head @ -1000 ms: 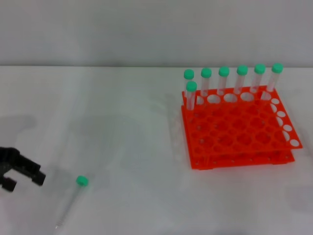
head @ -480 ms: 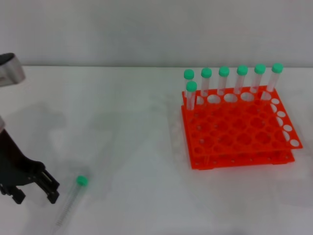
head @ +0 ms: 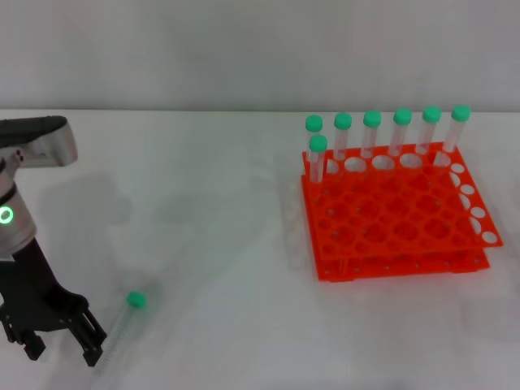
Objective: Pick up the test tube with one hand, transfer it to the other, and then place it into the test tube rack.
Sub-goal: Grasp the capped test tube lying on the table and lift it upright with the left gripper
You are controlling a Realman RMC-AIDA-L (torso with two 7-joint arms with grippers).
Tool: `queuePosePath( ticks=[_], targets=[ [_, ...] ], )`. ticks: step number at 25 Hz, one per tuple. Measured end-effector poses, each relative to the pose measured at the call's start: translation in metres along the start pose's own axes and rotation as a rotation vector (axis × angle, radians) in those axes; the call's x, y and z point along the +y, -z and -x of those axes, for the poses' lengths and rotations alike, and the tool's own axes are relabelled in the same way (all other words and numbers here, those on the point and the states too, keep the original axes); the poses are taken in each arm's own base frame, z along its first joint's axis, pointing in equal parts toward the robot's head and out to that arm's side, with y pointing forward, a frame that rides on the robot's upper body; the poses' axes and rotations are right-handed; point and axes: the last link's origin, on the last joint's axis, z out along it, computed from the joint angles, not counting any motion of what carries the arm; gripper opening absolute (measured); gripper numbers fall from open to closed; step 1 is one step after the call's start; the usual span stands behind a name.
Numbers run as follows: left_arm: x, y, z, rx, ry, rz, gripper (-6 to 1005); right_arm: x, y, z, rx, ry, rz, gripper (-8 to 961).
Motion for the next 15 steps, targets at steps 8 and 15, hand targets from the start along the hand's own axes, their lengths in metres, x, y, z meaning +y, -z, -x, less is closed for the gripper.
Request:
queuePosePath(
  ticks=[8, 15],
  targets=[
    [0.016, -0.006, -0.009, 0.000, -0.063, -0.031, 809, 0.001, -0.001, 0.001, -0.001, -0.004, 0.002, 868],
    [0.028, -0.011, -0.013, -0.013, -0.093, -0.031, 644, 0.000, -0.002, 0.001, -0.001, -0.007, -0.001, 868]
  ],
)
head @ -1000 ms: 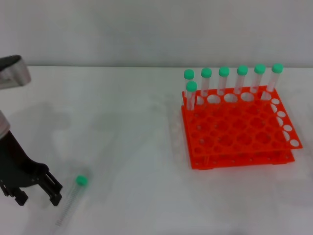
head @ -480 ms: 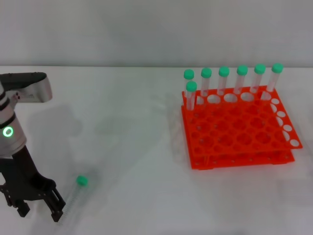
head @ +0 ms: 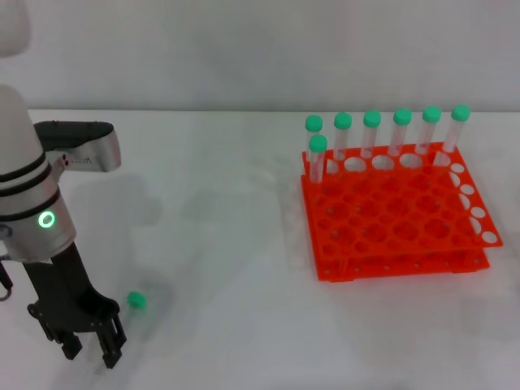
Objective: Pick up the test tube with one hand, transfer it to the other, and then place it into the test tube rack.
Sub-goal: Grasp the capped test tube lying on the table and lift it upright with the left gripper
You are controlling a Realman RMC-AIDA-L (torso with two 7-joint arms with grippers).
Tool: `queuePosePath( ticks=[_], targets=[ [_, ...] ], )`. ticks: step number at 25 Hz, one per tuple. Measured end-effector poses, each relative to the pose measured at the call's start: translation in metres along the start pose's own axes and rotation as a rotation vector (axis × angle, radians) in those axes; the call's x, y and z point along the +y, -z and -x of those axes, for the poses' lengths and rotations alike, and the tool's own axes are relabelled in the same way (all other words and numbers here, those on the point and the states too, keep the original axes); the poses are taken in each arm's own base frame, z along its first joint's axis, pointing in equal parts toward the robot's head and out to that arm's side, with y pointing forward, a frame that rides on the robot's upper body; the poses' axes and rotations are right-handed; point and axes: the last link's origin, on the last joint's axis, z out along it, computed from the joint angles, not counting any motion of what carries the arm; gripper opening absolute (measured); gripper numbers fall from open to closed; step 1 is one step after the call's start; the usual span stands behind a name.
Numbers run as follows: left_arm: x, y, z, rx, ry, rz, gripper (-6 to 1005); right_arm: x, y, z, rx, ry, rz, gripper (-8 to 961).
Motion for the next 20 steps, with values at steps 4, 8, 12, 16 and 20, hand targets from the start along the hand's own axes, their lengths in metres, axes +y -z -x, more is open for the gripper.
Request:
queuePosePath(
  ticks=[4, 8, 12, 16, 20],
  targets=[
    [0.003, -0.005, 0.001, -0.016, 0.000, -0.012, 598, 0.000, 0.000, 0.000, 0.000, 0.000, -0.001, 868],
    [0.006, -0.008, 0.001, -0.025, -0.002, -0.020, 599, 0.000, 0.001, 0.000, 0.001, 0.000, -0.002, 868],
    [0.011, -0.013, 0.000, -0.031, -0.015, -0.026, 594, -0.001, 0.002, -0.001, 0.003, 0.002, -0.004, 868],
    [0.012, -0.015, 0.000, -0.039, -0.017, -0.038, 583, -0.002, 0.003, -0.001, 0.005, 0.004, -0.007, 868],
    [0.013, -0.020, 0.000, -0.054, -0.019, -0.057, 542, -0.003, 0.003, -0.002, 0.007, 0.007, -0.009, 868]
  ],
)
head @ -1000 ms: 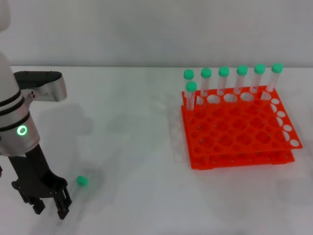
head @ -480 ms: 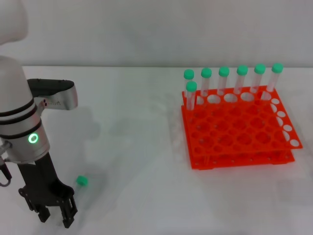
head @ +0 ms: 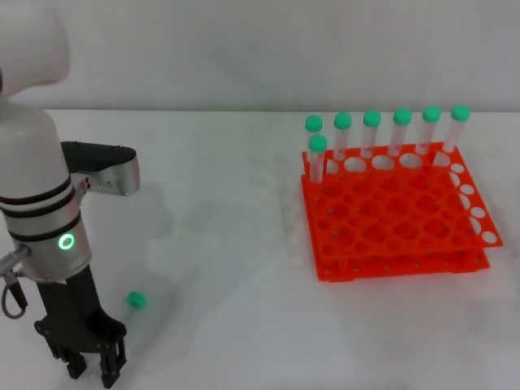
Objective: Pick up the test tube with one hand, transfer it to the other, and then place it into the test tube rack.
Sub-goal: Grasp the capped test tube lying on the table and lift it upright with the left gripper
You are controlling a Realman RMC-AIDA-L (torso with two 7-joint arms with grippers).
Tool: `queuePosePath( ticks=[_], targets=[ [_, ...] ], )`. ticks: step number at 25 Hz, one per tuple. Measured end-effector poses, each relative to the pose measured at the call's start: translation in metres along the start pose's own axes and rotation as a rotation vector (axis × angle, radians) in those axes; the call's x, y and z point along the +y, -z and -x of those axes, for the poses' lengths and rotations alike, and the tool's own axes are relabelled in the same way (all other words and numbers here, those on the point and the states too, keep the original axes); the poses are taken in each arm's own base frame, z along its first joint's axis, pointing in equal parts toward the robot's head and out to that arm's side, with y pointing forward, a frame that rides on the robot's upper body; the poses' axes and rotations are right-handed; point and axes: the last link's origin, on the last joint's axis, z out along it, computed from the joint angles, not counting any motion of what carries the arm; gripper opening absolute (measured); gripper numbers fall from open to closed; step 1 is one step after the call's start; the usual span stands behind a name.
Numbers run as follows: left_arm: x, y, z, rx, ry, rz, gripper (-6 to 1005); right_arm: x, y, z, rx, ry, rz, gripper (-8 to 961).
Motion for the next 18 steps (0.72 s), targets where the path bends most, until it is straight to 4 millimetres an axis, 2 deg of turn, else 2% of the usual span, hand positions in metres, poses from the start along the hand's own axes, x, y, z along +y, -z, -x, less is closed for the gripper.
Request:
queuePosePath(
  ticks=[6, 9, 14, 18],
  targets=[
    [0.0013, -0.0002, -0.0014, 0.004, -0.005, -0.008, 480, -0.0007, 0.0002, -0.0001, 0.001, 0.004, -0.001, 868],
    [0.0018, -0.0003, -0.0027, 0.010, -0.010, -0.011, 486, -0.0015, 0.0008, -0.0004, 0.002, 0.005, -0.003, 868],
    [0.0021, -0.0003, -0.0049, 0.020, -0.019, -0.015, 313, -0.0026, 0.0012, -0.0005, 0.003, 0.005, -0.006, 868],
    [0.0013, -0.0004, -0.0058, 0.026, -0.021, -0.019, 296, -0.0041, 0.0010, 0.0003, -0.001, 0.003, -0.014, 868]
  ],
)
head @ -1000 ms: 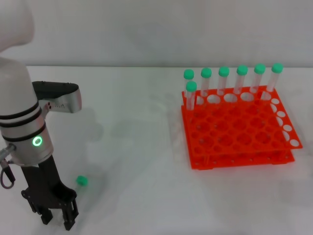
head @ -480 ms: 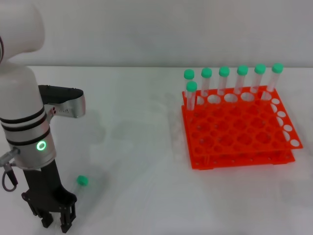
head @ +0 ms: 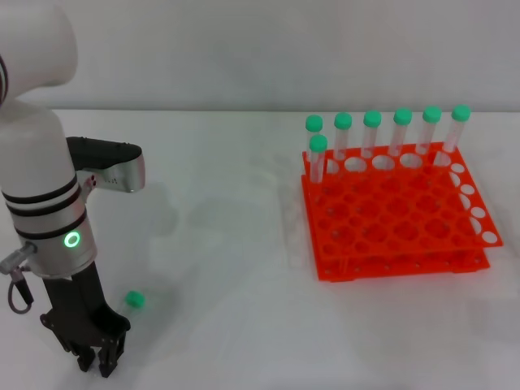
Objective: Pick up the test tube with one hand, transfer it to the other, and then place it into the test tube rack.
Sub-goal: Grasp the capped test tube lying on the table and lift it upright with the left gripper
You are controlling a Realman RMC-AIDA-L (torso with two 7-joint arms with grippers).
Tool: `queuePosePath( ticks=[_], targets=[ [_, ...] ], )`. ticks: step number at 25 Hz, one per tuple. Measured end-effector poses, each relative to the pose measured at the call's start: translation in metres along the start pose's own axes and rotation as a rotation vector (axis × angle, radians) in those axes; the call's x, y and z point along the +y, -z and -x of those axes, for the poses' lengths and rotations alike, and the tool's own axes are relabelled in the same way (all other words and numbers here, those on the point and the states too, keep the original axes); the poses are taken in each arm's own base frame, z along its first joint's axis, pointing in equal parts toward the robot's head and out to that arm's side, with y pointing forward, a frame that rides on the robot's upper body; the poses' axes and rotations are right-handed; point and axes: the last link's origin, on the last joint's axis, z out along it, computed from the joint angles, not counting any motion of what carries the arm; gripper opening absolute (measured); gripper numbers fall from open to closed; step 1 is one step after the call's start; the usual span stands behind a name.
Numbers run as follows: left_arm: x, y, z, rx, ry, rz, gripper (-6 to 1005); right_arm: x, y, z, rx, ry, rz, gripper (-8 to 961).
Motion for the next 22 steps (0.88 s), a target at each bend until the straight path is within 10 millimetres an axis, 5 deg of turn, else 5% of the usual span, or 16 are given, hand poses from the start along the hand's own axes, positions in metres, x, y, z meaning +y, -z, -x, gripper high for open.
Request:
queuePosePath(
  ticks=[22],
  targets=[
    [0.006, 0.014, -0.038, 0.287, -0.108, 0.073, 199, -0.006, 0.000, 0.003, -0.017, -0.006, -0.028, 869]
  ],
)
